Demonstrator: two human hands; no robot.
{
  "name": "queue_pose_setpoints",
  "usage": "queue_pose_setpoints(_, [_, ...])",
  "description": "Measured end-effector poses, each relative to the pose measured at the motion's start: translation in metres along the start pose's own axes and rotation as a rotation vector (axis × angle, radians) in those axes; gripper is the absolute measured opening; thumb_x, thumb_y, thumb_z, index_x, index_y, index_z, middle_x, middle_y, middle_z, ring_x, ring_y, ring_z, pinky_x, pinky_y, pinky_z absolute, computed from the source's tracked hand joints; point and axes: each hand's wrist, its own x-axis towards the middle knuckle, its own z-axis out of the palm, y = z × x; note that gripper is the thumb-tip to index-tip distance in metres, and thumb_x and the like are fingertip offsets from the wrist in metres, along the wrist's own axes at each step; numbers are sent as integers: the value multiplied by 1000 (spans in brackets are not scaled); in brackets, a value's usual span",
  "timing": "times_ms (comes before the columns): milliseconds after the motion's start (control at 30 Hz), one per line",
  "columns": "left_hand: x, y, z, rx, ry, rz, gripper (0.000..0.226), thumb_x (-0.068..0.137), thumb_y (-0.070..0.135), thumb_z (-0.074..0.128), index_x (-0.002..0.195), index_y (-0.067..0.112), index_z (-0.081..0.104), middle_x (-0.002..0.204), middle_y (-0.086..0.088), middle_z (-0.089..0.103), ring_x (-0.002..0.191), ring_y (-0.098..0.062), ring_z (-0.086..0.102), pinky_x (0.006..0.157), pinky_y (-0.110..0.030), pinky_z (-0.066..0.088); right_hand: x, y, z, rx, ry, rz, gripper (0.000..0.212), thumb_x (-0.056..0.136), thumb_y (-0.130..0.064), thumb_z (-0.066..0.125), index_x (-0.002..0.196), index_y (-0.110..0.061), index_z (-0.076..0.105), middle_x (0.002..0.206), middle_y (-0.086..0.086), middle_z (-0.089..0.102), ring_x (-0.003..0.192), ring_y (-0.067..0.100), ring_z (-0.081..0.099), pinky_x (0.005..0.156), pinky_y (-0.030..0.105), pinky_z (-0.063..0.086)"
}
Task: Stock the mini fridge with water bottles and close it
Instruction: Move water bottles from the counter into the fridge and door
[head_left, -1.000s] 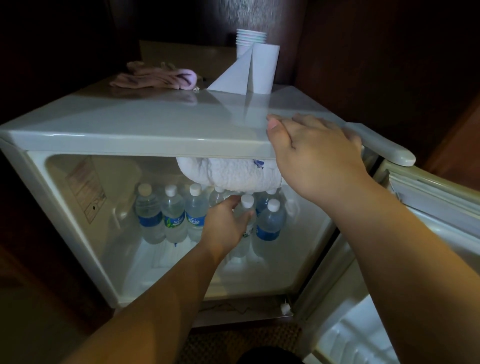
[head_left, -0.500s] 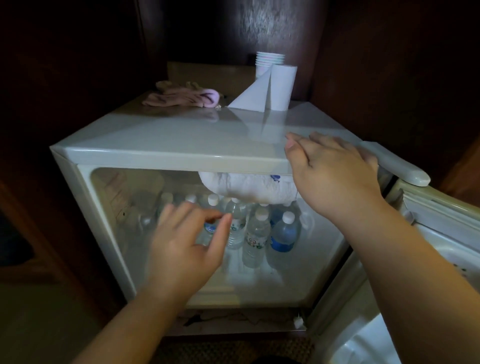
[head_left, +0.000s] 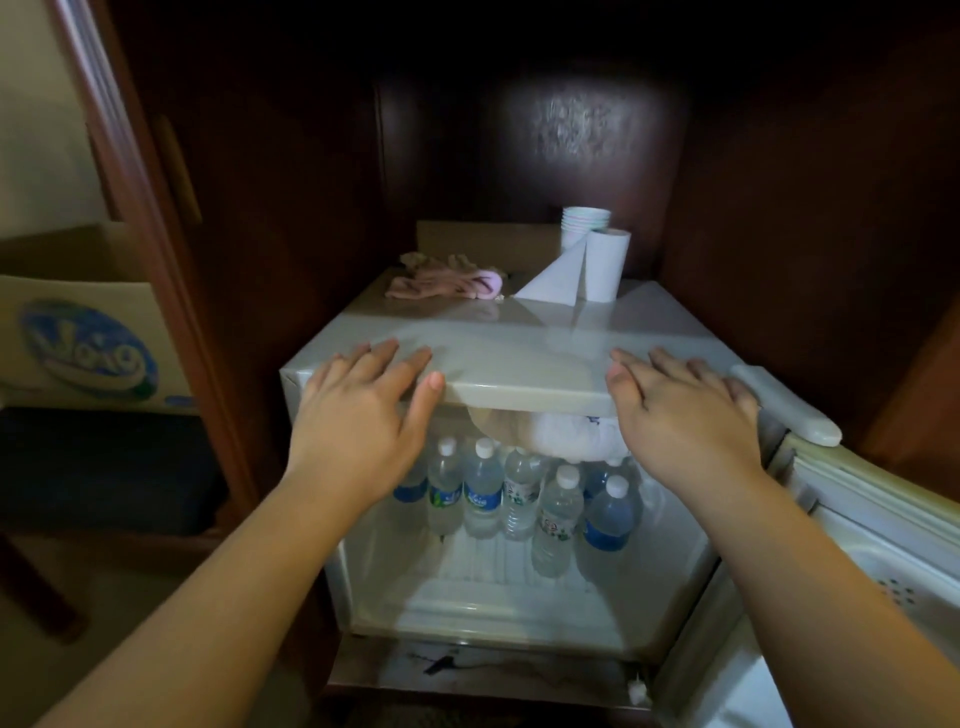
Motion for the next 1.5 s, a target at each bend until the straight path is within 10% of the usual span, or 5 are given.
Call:
queue_pose_setpoints(367, [2, 16, -15, -106, -75, -86, 56, 104, 56, 34, 145, 25, 58, 155, -10, 49, 147, -30, 39, 124, -48, 22, 3, -9, -14, -58, -159, 62, 56, 104, -58, 8, 160, -50, 6, 173, -6, 8, 159, 29, 4, 124, 54, -1])
queue_pose_setpoints(567, [26, 23, -56, -14, -652, -131, 72, 102, 67, 15, 164, 33, -1, 171, -3, -12, 158, -25, -13, 128, -45, -2, 4, -14, -42, -145, -348, 19, 58, 105, -53, 21, 160, -39, 8, 172, 10, 10, 156, 41, 7, 123, 64, 12])
queue_pose_setpoints(700, [34, 39, -122, -162, -867, -266, 78, 100, 68, 33, 164, 35, 3, 173, 0, 2, 158, -25, 7, 126, -46, 19, -7, -28, -102, -25, -455, 97, 63, 98, -48, 51, 156, -37, 28, 165, 6, 29, 154, 34, 20, 122, 56, 26])
queue_pose_setpoints(1067, [55, 111, -399, -601, -652, -427, 50, 92, 53, 65, 136, 57, 42, 121, 26, 55, 114, 4, 55, 100, -17, 46, -76, -85, -392, 386, -162, -17, 8, 94, -30, 69, 94, -38, 68, 79, -21, 66, 68, 3, 65, 55, 18, 52])
queue_pose_setpoints(1500, [167, 106, -488, -594, -215, -378, 34, 92, 41, 70, 125, 41, 60, 103, 21, 67, 102, 2, 64, 85, -19, 54, 60, -154, -506, 558, 128, -252, 27, 93, -31, 63, 119, -27, 66, 101, -15, 67, 77, 5, 65, 66, 26, 56])
